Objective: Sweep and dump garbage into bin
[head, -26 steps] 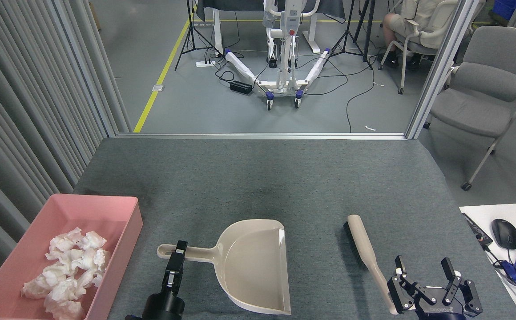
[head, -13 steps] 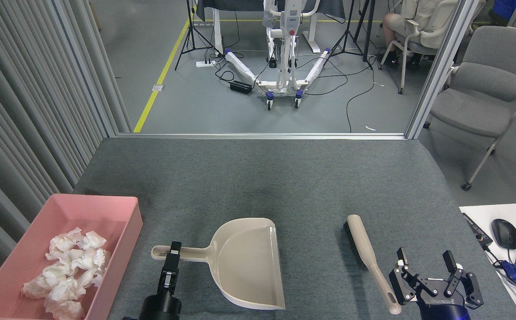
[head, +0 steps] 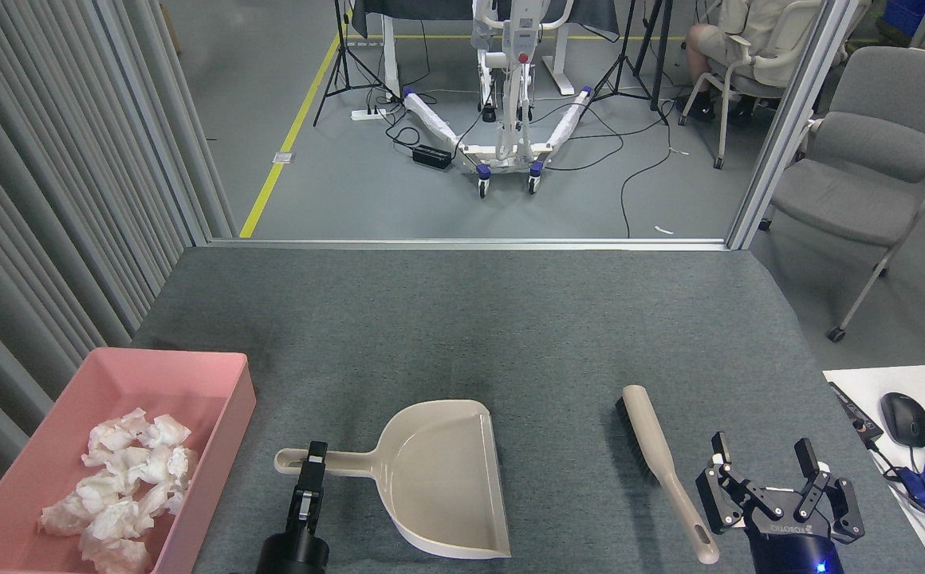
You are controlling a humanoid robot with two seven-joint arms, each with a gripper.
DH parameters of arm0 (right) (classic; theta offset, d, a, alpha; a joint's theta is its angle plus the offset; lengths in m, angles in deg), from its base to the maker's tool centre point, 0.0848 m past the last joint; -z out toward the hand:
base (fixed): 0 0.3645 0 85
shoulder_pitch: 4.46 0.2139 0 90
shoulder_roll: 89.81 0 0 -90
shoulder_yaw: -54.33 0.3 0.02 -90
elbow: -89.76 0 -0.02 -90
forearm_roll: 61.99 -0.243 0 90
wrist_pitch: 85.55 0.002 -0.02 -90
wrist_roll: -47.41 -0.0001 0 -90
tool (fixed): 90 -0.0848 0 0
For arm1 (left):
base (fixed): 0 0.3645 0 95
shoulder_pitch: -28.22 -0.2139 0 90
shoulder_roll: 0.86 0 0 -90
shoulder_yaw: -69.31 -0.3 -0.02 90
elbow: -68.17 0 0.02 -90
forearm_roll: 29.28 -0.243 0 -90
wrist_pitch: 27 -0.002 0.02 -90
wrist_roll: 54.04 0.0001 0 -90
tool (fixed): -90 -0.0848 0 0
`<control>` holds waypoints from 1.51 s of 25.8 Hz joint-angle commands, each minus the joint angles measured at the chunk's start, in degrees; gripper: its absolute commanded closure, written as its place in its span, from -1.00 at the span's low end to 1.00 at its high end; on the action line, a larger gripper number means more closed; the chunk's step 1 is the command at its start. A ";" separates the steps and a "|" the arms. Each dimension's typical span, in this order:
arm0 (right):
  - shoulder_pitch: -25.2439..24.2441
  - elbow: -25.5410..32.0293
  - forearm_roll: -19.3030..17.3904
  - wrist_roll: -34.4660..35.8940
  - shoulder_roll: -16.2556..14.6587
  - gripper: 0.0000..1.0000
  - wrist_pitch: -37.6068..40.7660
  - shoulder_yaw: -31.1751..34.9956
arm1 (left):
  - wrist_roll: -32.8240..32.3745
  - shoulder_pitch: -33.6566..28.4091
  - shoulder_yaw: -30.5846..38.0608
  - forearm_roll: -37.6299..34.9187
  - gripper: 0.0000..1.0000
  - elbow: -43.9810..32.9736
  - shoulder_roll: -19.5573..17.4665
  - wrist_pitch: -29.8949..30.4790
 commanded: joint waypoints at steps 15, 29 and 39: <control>-0.57 -0.01 0.75 0.24 0.40 -0.95 -0.29 -0.30 | -0.21 -5.36 -0.03 0.52 -1.00 -6.46 -0.75 -1.69; 1.19 0.08 0.75 0.68 1.45 -0.96 -0.64 -1.79 | 1.46 -19.42 0.41 -12.05 -1.00 -26.15 -8.49 -2.31; 1.63 -0.71 0.31 1.47 1.54 -0.96 0.24 -1.35 | 1.02 -19.60 6.74 -44.91 -1.00 -32.04 -10.16 -7.32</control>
